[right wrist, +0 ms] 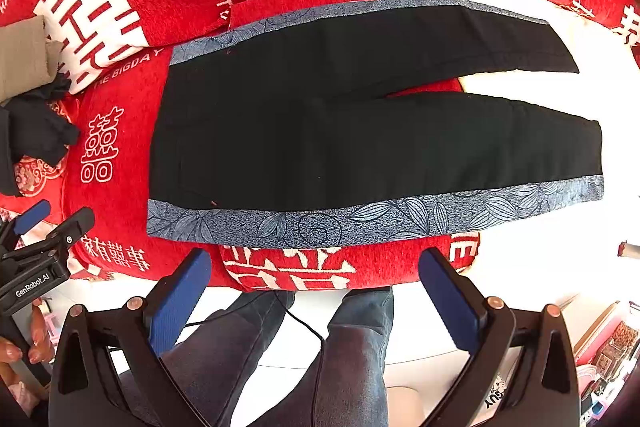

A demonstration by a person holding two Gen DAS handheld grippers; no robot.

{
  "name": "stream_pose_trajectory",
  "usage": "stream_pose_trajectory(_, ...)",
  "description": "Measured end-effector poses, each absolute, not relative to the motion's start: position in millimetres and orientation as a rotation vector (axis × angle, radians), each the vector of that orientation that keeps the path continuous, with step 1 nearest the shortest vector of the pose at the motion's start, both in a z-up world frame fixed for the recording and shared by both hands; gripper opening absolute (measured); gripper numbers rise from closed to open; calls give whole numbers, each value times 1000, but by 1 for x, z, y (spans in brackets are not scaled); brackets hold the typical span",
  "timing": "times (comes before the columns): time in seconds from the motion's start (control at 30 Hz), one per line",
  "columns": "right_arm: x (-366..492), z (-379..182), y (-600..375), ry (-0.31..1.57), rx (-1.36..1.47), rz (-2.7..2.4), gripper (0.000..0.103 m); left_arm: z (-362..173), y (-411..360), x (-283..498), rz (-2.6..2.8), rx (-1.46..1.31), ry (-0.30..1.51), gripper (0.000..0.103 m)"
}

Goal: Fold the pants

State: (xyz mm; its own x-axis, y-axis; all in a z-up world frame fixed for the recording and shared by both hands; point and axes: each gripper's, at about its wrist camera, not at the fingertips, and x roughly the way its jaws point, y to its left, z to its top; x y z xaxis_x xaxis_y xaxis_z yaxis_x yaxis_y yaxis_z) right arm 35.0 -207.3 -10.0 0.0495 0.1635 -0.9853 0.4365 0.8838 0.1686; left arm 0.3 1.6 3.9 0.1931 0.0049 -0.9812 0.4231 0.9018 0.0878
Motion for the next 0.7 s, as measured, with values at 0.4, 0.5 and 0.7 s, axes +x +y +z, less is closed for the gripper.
stream_pose_trajectory(0.4, 35, -11, -208, 1526, 491, -221, 103, 2, 4, 0, -316, 359, 1338, 103)
stream_pose_trajectory(0.5, 35, -11, -208, 1527, 492, -221, 103, 1, 5, 0, -312, 362, 1345, 103)
stream_pose_trajectory(0.7, 35, -12, -208, 1529, 492, -221, 103, 1, 5, 0, -311, 361, 1340, 103)
